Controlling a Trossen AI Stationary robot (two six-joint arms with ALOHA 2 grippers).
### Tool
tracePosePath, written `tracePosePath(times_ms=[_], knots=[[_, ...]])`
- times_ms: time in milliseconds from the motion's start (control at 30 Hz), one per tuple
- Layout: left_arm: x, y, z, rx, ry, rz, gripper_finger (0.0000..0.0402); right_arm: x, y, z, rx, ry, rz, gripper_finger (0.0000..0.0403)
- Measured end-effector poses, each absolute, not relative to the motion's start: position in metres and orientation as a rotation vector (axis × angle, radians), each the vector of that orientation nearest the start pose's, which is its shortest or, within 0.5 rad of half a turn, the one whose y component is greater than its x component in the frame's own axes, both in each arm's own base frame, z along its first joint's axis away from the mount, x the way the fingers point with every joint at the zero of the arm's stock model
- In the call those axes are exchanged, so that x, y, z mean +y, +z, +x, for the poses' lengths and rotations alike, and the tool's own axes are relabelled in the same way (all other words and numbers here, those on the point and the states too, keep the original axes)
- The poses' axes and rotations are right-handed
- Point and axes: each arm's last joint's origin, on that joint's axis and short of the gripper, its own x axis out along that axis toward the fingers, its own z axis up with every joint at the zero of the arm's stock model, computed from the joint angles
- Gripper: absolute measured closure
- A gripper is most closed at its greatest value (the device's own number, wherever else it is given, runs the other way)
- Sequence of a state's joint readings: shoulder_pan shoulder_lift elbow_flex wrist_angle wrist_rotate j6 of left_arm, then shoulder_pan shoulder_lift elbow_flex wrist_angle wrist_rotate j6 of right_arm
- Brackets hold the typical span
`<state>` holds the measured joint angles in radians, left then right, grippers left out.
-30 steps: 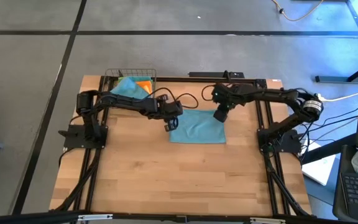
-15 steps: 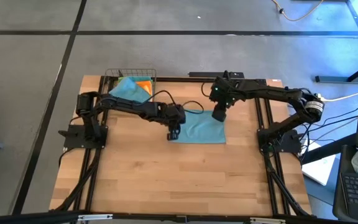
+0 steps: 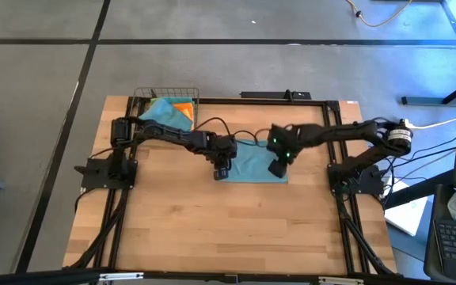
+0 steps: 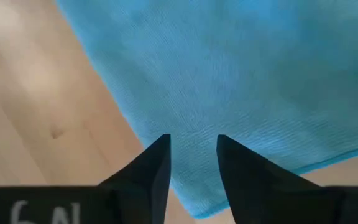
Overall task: Fold microfiber towels
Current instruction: Fold the light blue microfiber cloth
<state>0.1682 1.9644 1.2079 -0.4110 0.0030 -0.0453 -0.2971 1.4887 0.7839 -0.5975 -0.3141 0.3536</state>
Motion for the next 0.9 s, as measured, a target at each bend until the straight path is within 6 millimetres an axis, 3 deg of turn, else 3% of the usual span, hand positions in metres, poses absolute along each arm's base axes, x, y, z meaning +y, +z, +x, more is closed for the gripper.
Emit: tracePosePath(times_ms=[167, 333, 767, 900], knots=[[0.061, 0.133, 0.371, 1.185, 0.209, -0.216, 0.0333, -0.043, 0.133, 0.226, 1.294, -0.271, 0.796, 0.0279], [0.056, 0.132, 0.366, 1.23, 0.275, -0.324, 0.0333, -0.031, 0.121, 0.215, 1.349, -0.222, 0.834, 0.0282], [0.038, 0.13, 0.363, 1.293, 0.287, -0.373, 0.0333, -0.026, 0.119, 0.213, 1.381, -0.206, 0.948, 0.0282], [0.035, 0.14, 0.357, 1.304, 0.257, -0.425, 0.0333, -0.027, 0.127, 0.216, 1.366, -0.215, 0.921, 0.0282]])
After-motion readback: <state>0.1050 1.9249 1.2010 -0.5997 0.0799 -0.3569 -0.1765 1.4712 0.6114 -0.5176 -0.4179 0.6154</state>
